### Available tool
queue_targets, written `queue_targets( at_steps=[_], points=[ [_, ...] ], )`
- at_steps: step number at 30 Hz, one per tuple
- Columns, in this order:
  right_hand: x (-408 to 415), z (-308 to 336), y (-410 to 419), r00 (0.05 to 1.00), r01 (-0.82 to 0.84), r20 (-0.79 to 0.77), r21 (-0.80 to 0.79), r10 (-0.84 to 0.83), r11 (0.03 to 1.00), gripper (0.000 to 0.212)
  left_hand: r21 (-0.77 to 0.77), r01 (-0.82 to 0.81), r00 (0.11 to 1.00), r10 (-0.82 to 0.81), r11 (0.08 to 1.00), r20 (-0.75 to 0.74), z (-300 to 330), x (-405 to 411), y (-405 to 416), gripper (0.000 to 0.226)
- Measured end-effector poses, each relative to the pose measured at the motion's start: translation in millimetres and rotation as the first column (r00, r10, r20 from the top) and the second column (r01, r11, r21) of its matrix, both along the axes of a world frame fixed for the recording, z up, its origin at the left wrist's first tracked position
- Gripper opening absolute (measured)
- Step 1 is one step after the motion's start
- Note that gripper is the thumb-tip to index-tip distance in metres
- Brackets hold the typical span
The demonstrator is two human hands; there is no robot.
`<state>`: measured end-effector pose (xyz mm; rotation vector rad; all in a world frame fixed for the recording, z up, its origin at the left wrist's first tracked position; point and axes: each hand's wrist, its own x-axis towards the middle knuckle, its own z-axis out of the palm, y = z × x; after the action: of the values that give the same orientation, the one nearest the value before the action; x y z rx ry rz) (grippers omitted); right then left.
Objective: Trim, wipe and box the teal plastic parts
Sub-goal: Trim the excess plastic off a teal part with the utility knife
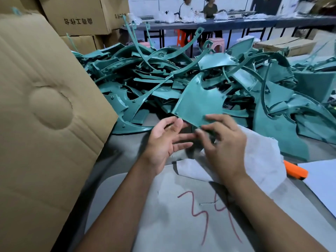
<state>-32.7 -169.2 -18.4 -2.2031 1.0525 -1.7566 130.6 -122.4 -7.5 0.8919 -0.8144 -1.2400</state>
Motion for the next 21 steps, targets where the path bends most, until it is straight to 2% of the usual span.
queue_targets(
  at_steps=[3,6,10,12,14,16,17,19,21],
  points=[
    [6,-5,10,0.994,-0.094,-0.040,0.127,0.100,0.987,0.023,0.099,-0.113,0.992,0.117,0.989,-0.040,-4,-5,-1,0.065],
    [1,-4,11,0.966,-0.259,0.104,0.310,0.238,0.915,0.036,0.139,-0.176,0.983,0.182,0.975,-0.034,-7,-4,-5,0.050],
    [-2,-2,14,0.857,-0.497,0.402,0.480,0.322,0.723,0.050,0.100,-0.117,0.993,0.114,0.988,0.033,-9,-7,-4,0.041],
    [-6,-5,16,0.767,-0.632,0.530,0.528,0.362,0.567,0.054,0.095,-0.121,0.989,0.128,0.988,-0.070,-12,-8,-6,0.040],
    [-12,-10,15,0.762,-0.648,0.488,0.592,0.427,0.479,0.052,0.115,-0.130,0.972,0.149,0.985,-0.180,-14,-6,-8,0.036],
    [-14,-12,13,0.800,-0.590,0.370,0.626,0.472,0.510,0.048,0.142,-0.177,0.971,0.196,0.974,-0.139,-13,-4,-9,0.040],
    [-14,-11,13,0.831,-0.547,0.314,0.607,0.459,0.576,0.046,0.135,-0.229,0.969,0.239,0.964,-0.064,-12,-2,-10,0.041],
    [-15,-5,12,0.913,-0.407,0.193,0.482,0.358,0.776,0.041,0.075,-0.357,0.931,0.347,0.931,0.115,-10,5,-12,0.043],
    [-16,4,6,0.963,-0.247,0.197,0.378,0.183,0.892,0.035,-0.004,-0.460,0.869,0.451,0.888,0.201,-9,15,-14,0.040]
  ],
)
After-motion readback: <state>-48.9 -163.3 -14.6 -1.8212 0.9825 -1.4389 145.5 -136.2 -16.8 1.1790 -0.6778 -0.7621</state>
